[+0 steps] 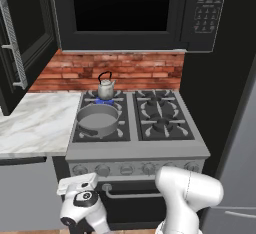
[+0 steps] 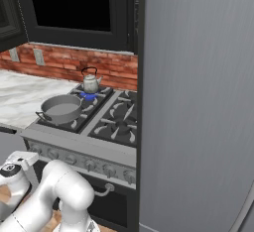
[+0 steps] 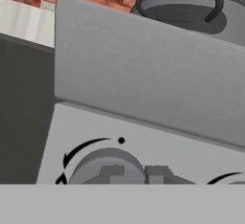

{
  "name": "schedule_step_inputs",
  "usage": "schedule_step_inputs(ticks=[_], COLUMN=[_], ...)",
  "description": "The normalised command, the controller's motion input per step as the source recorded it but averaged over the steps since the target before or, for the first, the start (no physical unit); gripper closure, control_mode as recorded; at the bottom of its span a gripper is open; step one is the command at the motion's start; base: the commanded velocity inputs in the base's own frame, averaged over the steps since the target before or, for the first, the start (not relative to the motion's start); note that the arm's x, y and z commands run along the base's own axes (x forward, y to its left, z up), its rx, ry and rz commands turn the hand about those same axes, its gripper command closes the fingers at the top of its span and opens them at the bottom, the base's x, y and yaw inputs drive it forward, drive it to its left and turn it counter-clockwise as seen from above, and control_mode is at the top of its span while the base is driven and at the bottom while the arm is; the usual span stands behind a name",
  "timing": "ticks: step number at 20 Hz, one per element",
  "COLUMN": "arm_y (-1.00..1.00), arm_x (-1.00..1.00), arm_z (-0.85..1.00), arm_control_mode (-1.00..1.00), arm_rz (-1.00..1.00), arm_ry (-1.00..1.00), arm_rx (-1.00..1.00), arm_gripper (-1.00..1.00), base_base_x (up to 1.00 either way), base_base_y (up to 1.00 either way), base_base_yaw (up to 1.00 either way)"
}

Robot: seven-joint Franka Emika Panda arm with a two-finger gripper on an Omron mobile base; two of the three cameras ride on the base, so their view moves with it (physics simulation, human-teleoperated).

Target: Pick the kettle from the cabinet and place it on a stove burner. Then pick the pot from the counter and place it on another stove burner. Finally, turn both burners on.

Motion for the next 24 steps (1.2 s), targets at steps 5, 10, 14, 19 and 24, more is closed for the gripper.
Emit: schedule_step_inputs(ticks=[5, 10, 14, 19, 24], arm_y=[0.0, 0.0, 0.0, 0.0, 0.04], arm_x=[0.15, 0.17, 0.14, 0.05, 0.0], arm_z=[-0.02, -0.02, -0.06, -0.05, -0.05], arm_control_mode=[-1.0, -1.0, -1.0, -1.0, -1.0], arm_rz=[0.01, 0.02, 0.02, 0.01, 0.0], arm_ry=[0.1, 0.13, 0.09, 0.06, 0.02], arm_rx=[-0.06, -0.08, -0.07, -0.13, -0.21], arm_gripper=[1.0, 1.0, 1.0, 1.0, 1.0], base_base_x=[0.0, 0.0, 0.0, 0.0, 0.0], base_base_y=[0.0, 0.0, 0.0, 0.0, 0.0], base_base_yaw=[0.0, 0.0, 0.0, 0.0, 0.0])
